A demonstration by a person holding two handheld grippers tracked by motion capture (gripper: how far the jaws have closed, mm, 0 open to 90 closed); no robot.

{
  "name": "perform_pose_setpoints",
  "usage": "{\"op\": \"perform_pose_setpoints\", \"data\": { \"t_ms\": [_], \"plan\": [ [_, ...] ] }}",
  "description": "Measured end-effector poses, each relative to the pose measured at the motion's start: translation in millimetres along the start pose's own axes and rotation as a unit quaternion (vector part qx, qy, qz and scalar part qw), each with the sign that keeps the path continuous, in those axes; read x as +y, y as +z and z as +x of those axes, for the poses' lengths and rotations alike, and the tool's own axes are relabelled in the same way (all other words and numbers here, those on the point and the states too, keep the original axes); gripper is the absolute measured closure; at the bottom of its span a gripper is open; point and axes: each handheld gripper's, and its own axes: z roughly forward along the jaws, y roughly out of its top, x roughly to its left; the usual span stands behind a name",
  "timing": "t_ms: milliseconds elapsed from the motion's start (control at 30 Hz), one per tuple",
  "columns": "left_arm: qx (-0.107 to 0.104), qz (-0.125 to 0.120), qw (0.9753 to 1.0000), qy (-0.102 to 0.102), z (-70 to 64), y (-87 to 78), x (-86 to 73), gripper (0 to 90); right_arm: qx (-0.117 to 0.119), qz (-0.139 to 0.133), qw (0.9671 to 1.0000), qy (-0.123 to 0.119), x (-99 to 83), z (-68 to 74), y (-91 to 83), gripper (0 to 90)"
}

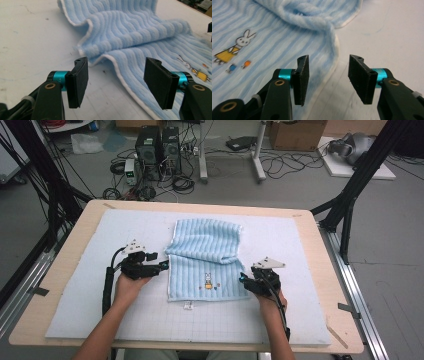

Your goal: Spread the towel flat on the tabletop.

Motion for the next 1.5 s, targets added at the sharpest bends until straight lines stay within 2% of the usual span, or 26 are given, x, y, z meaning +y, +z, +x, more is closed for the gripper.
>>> {"op": "perform_pose_setpoints", "data": {
  "t_ms": [233,333,400,433,467,533,567,600,633,667,700,833,900,1067,1300,1433,1500],
  "plan": [
    [-0.019,0.03,0.9994,-0.002,-19.4,-4.2,-19.2,33.2,0.009,0.009,0.9999,0.006,-13.7,6.8,-7.4,54.8],
    [-0.033,0.045,0.9984,0.009,-28.4,-4.8,-21.9,36.9,0.006,0.019,0.9997,0.011,-16.1,9.5,-7.7,56.7],
    [-0.04,0.066,0.9966,0.026,-35.0,-2.9,-23.4,44.2,0.004,0.03,0.9995,0.008,-17.8,11.3,-6.4,59.2],
    [-0.04,0.082,0.9949,0.041,-38.7,-0.7,-24.1,48.9,0.007,0.027,0.9995,0.012,-18.7,11.9,-6.6,61.8],
    [-0.031,0.088,0.9938,0.061,-42.6,-0.2,-23.8,50.7,0.009,0.028,0.9994,0.016,-19.1,12.5,-6.9,63.6],
    [-0.016,0.089,0.9934,0.07,-47.7,0.7,-24.5,54.3,0.014,0.027,0.9994,0.018,-19.1,13.3,-6.9,70.4],
    [-0.002,0.089,0.9932,0.076,-49.7,0.6,-24.8,58.6,0.02,0.029,0.9992,0.02,-19.1,14.0,-7.2,74.4],
    [0.0,0.088,0.9932,0.077,-50.2,0.4,-25.0,63.7,0.025,0.029,0.9991,0.017,-19.0,14.3,-7.3,79.3],
    [-0.015,0.09,0.9931,0.074,-49.4,-0.3,-24.8,69.9,0.033,0.03,0.9989,0.016,-19.0,15.0,-7.5,83.5],
    [-0.028,0.092,0.9925,0.075,-50.1,-0.3,-25.4,84.1,0.038,0.03,0.9988,0.014,-19.1,15.7,-7.7,85.2],
    [-0.025,0.091,0.9921,0.082,-51.7,-1.1,-25.9,86.8,0.041,0.032,0.9986,0.012,-19.3,16.6,-8.4,85.7],
    [-0.043,0.094,0.9921,0.072,-50.8,-7.8,-28.8,87.5,0.055,0.034,0.9979,0.005,-22.8,18.8,-14.8,86.0],
    [-0.049,0.096,0.9913,0.075,-50.3,-13.6,-31.7,87.5,0.065,0.036,0.9973,-0.002,-26.2,22.0,-19.7,86.0],
    [-0.064,0.09,0.9914,0.071,-52.5,-28.3,-41.0,87.5,0.08,0.03,0.9963,-0.013,-36.3,30.6,-32.2,85.9],
    [-0.081,0.094,0.9885,0.086,-57.8,-50.4,-53.8,87.4,0.099,0.02,0.9945,-0.028,-45.3,46.3,-50.1,86.1],
    [-0.097,0.095,0.9869,0.087,-59.2,-63.9,-61.8,87.4,0.114,0.024,0.9924,-0.041,-51.7,56.4,-63.9,86.2],
    [-0.111,0.091,0.9864,0.08,-60.1,-70.8,-66.0,87.4,0.123,0.025,0.9909,-0.048,-55.5,61.2,-70.9,86.2]
  ]
}}
